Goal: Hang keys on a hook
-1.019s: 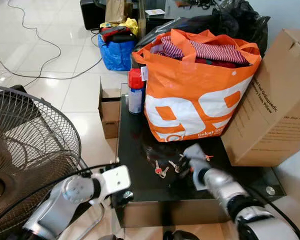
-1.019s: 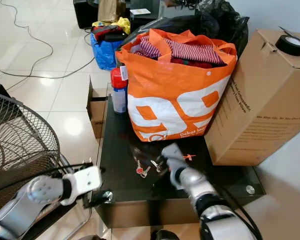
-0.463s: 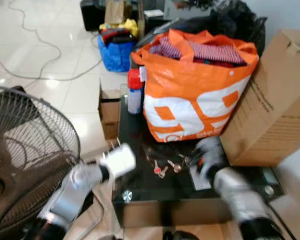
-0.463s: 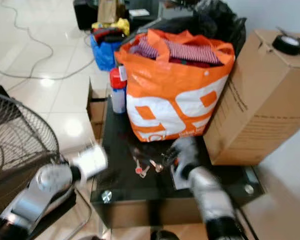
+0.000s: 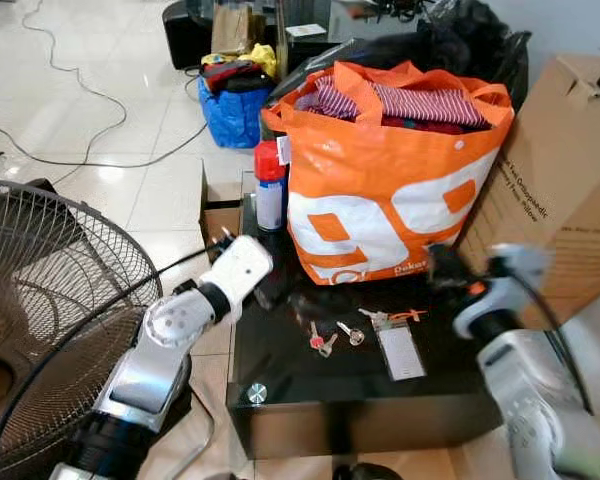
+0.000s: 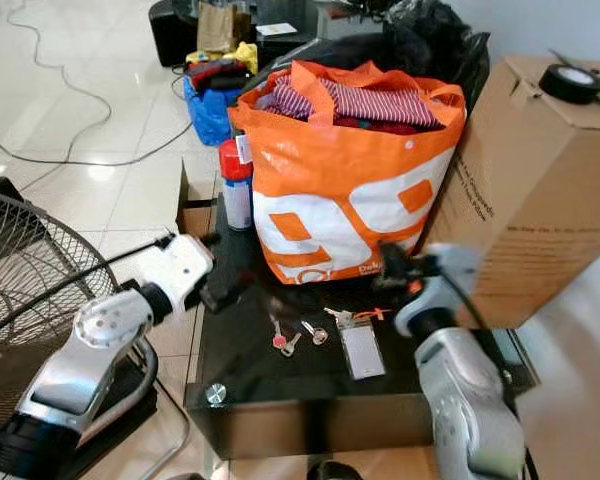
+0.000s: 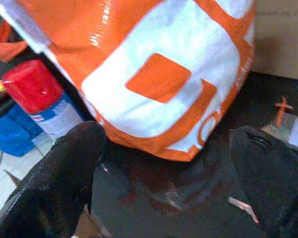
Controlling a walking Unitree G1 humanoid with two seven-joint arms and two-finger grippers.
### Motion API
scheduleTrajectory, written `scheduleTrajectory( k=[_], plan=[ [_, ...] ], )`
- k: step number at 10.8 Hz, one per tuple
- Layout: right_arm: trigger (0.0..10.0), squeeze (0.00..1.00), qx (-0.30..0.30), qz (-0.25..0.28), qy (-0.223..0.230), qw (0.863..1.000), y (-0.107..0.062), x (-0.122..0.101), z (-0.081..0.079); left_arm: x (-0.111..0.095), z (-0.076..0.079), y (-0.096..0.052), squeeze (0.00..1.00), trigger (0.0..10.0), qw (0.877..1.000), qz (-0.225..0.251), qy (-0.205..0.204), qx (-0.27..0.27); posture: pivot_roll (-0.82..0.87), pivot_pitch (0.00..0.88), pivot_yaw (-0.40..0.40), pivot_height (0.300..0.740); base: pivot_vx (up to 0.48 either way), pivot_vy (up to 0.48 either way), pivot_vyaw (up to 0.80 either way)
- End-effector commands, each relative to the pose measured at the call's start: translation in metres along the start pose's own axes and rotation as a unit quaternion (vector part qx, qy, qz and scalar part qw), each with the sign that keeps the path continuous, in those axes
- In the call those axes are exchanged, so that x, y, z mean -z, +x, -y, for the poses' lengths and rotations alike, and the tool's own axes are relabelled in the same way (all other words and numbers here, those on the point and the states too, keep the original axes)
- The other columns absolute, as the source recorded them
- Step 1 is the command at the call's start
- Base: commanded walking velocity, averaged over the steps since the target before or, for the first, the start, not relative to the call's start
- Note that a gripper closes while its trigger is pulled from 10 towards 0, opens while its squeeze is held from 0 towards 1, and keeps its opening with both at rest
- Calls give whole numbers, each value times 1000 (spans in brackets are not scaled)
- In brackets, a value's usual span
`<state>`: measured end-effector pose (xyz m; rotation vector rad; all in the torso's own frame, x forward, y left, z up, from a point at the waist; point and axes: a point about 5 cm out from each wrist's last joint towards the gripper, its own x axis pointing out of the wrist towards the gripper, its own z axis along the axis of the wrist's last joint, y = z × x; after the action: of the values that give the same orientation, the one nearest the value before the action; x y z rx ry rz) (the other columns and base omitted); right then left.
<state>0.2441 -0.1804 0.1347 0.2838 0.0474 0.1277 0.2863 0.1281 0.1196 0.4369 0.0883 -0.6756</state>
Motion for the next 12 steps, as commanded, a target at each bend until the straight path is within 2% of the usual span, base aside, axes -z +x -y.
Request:
scheduleTrajectory(
  k=[1, 3, 5, 7, 8, 9, 12],
  plan=[
    [0, 0, 30, 26, -7, 999, -7, -12, 0, -2, -7, -3, 0, 10000, 999, 5, -19, -33, -79, 0, 17, 740, 0, 0, 0],
    [0, 0, 61, 35, -5, 998, -9, -13, -3, 3, -11, -7, 0, 10000, 997, -5, -36, -68, -69, 0, 12, 740, 0, 0, 0],
    [0, 0, 69, 14, -10, 997, -5, -3, -7, 1, -14, -6, 0, 10000, 997, -2, -25, -73, -56, 0, 7, 740, 0, 0, 0],
    [0, 0, 86, -1, -23, 996, 0, 3, -2, 6, -14, -8, 0, 10000, 996, -6, -42, -84, -61, 0, 4, 740, 0, 0, 0],
    [8314, 0, 117, -13, -35, 992, 3, 5, 3, 7, -13, -6, 0, 10000, 994, -5, -45, -103, -73, 0, 13, 740, 0, 0, 0],
    [10000, 0, 130, -26, -43, 990, 8, 10, 4, 7, -14, -3, 0, 10000, 991, -5, -52, -122, -79, 0, 22, 740, 0, 0, 0],
    [10000, 0, 114, -44, -59, 991, 14, 17, -3, 10, -15, -1, 0, 10000, 990, -9, -56, -130, -77, 0, 19, 740, 0, 0, 0]
  ],
)
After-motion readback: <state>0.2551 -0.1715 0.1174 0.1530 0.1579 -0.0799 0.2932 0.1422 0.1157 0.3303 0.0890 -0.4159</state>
